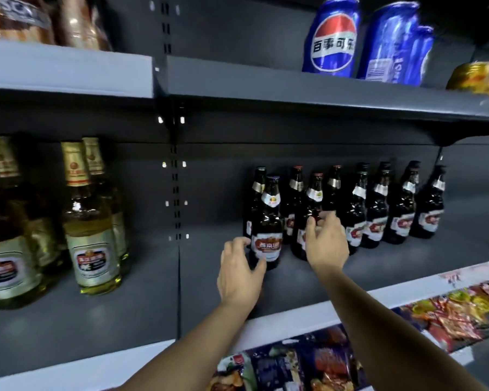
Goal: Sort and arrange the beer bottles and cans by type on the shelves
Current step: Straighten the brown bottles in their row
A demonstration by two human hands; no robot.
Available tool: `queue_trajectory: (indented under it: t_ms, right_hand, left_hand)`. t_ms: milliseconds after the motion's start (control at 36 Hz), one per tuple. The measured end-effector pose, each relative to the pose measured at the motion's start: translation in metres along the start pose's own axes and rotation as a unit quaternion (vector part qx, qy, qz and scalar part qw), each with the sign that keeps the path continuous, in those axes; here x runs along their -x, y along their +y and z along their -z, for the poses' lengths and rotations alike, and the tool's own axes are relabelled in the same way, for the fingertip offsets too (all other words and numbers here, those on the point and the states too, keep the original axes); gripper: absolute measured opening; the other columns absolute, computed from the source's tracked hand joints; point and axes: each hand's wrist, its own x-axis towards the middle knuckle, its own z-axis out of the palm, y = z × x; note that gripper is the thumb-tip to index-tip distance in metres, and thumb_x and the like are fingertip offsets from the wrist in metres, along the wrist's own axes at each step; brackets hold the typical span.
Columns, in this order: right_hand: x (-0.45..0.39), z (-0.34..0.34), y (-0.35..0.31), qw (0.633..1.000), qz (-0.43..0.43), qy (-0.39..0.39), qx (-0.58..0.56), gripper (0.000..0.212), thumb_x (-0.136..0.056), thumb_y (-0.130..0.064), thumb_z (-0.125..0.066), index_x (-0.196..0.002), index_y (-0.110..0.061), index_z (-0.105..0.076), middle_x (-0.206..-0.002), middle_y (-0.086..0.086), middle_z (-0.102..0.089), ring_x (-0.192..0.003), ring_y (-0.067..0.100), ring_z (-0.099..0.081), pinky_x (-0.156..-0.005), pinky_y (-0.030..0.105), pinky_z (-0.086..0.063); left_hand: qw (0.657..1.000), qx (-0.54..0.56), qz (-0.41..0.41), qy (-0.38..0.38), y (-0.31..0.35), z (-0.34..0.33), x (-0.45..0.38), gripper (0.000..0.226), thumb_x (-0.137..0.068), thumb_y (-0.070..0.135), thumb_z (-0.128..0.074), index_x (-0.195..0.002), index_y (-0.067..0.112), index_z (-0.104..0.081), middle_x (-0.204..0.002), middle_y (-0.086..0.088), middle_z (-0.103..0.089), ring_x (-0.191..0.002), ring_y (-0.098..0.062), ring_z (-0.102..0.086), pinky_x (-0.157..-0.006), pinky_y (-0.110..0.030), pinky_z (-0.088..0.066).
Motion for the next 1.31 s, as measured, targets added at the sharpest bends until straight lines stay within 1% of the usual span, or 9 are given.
queue_trajectory:
  t_ms: [194, 389, 500, 639, 722, 833, 972, 1139, 1306]
  right_hand:
    - [-0.018, 0.038, 0.059, 0.998, 0.011, -0.026, 0.053, 0.035, -0.096, -0.035, -0.05, -0.117, -0.007, -0.053, -0.11, 0.011, -0.06, -0.107, 0.032, -0.054, -0.08, 0.042, -0.044]
    - [-0.04, 0.098, 0.131, 0.991, -0.048, -0.008, 0.129, 0.032, -0.096, -0.036, -0.05, -0.107, -0.006, -0.051, -0.106, 0.013, -0.057, -0.105, 0.035, -0.052, -0.08, 0.04, -0.039]
    - [-0.061, 0.142, 0.185, 0.986, -0.059, 0.015, 0.152, 0.028, -0.095, -0.035, -0.052, -0.102, -0.007, -0.05, -0.103, 0.016, -0.056, -0.102, 0.036, -0.052, -0.079, 0.042, -0.039]
    - [-0.106, 0.196, 0.25, 0.98, -0.104, 0.035, 0.166, 0.034, -0.097, -0.037, -0.048, -0.107, -0.005, -0.049, -0.111, 0.019, -0.057, -0.106, 0.037, -0.053, -0.082, 0.041, -0.04]
    - [-0.135, 0.22, 0.288, 0.983, -0.103, 0.024, 0.149, 0.032, -0.098, -0.037, -0.047, -0.106, -0.006, -0.048, -0.113, 0.019, -0.058, -0.107, 0.037, -0.052, -0.083, 0.041, -0.039]
    - [-0.168, 0.239, 0.337, 0.984, -0.091, -0.054, 0.143, 0.026, -0.098, -0.04, -0.046, -0.1, -0.015, -0.041, -0.114, 0.016, -0.057, -0.105, 0.034, -0.053, -0.075, 0.034, -0.035]
    - [-0.205, 0.242, 0.383, 0.98, -0.076, -0.143, 0.117, 0.04, -0.097, -0.042, -0.049, -0.122, -0.012, -0.047, -0.125, 0.011, -0.057, -0.112, 0.03, -0.054, -0.084, 0.035, -0.041]
    - [-0.248, 0.226, 0.404, 0.979, -0.054, -0.184, 0.072, 0.045, -0.096, -0.044, -0.052, -0.129, -0.014, -0.046, -0.124, 0.007, -0.058, -0.112, 0.027, -0.055, -0.083, 0.033, -0.041]
    - [-0.285, 0.193, 0.414, 0.978, -0.027, -0.202, 0.047, 0.044, -0.096, -0.044, -0.05, -0.129, -0.015, -0.047, -0.125, 0.005, -0.057, -0.113, 0.025, -0.055, -0.086, 0.034, -0.044]
  left_hand:
    - [0.997, -0.023, -0.048, -0.062, 0.04, -0.061, 0.006, 0.033, -0.089, 0.038, -0.062, -0.117, 0.025, -0.049, -0.118, 0.009, -0.047, -0.11, -0.012, -0.051, -0.074, -0.03, -0.046]
    - [0.985, -0.019, -0.116, -0.123, 0.088, -0.134, 0.018, 0.026, -0.092, 0.042, -0.058, -0.113, 0.029, -0.049, -0.12, 0.016, -0.046, -0.109, -0.005, -0.049, -0.069, -0.023, -0.041]
    - [0.981, 0.014, -0.117, -0.154, 0.129, -0.188, 0.026, 0.024, -0.091, 0.04, -0.06, -0.11, 0.03, -0.05, -0.12, 0.013, -0.046, -0.109, -0.01, -0.049, -0.077, -0.034, -0.049]
    - [0.973, 0.068, -0.125, -0.181, 0.188, -0.264, 0.035, 0.031, -0.085, 0.031, -0.069, -0.11, 0.021, -0.053, -0.116, 0.003, -0.05, -0.108, -0.019, -0.05, -0.081, -0.034, -0.045]
    - [0.974, 0.067, -0.108, -0.19, 0.222, -0.309, 0.042, 0.04, -0.085, 0.03, -0.069, -0.119, 0.022, -0.049, -0.12, 0.003, -0.047, -0.111, -0.019, -0.048, -0.08, -0.031, -0.041]
    - [0.975, 0.1, -0.056, -0.189, 0.261, -0.363, 0.049, 0.062, -0.084, 0.027, -0.072, -0.136, 0.02, -0.04, -0.138, -0.003, -0.041, -0.126, -0.022, -0.042, -0.095, -0.031, -0.037]
    - [0.981, 0.095, -0.01, -0.167, 0.296, -0.409, 0.036, 0.083, -0.083, 0.031, -0.074, -0.149, 0.017, -0.025, -0.152, -0.007, -0.028, -0.139, -0.025, -0.03, -0.11, -0.036, -0.031]
    - [0.99, 0.08, 0.005, -0.117, 0.314, -0.443, 0.004, 0.092, -0.081, 0.03, -0.076, -0.152, 0.014, -0.019, -0.156, -0.007, -0.024, -0.142, -0.023, -0.026, -0.112, -0.032, -0.028]
    - [0.991, 0.096, 0.044, -0.079, 0.312, -0.474, -0.029, 0.104, -0.079, 0.031, -0.078, -0.154, 0.015, -0.009, -0.16, -0.007, -0.015, -0.146, -0.024, -0.021, -0.115, -0.038, -0.028]
